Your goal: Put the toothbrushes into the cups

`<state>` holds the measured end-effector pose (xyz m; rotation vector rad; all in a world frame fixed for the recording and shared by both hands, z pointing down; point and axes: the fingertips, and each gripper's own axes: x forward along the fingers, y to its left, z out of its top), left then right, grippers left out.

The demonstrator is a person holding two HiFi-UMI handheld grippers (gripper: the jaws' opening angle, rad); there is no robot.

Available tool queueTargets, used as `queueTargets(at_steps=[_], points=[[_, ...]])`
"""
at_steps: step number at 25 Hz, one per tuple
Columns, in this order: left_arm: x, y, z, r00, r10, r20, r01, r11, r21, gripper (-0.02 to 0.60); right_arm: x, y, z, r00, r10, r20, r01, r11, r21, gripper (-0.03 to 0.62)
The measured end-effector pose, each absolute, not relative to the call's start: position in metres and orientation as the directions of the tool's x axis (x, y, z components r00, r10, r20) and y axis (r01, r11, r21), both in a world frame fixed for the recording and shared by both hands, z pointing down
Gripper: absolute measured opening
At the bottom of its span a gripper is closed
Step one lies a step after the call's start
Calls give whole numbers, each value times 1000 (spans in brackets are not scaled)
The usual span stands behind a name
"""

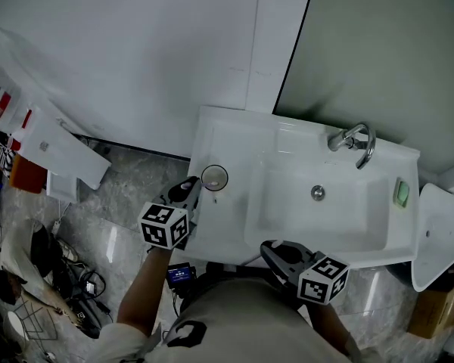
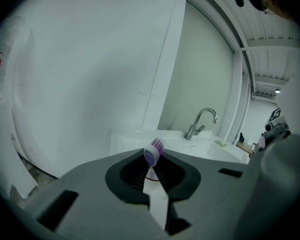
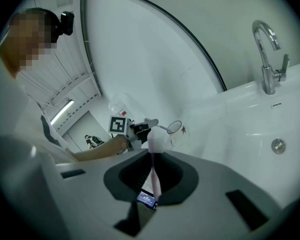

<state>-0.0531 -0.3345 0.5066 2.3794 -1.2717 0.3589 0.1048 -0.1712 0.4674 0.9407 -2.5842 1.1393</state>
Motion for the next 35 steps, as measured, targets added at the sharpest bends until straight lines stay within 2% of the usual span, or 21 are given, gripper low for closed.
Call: queueTargets(at_steps=[10,26,30,35], points=[[-47,-340,533,532,-719,447,-846,-477,239,38,113,-174,471,-772,-504,388,-624,483,-614,29],[-49,-344,544,527,-736,425,-850,-452,272,38,120,-174,473,-768,-499,400,-630,481,-610,29],[-50,-342,546,519,-737,432,-854,-450,260,121,119,-174,473,-771,-494,401,-628,491,-603,29],[-57,-334,538,514,-741,432,-858,-448,252,164,115,-171,470,-773,-486,407,-628,502,-595,29]])
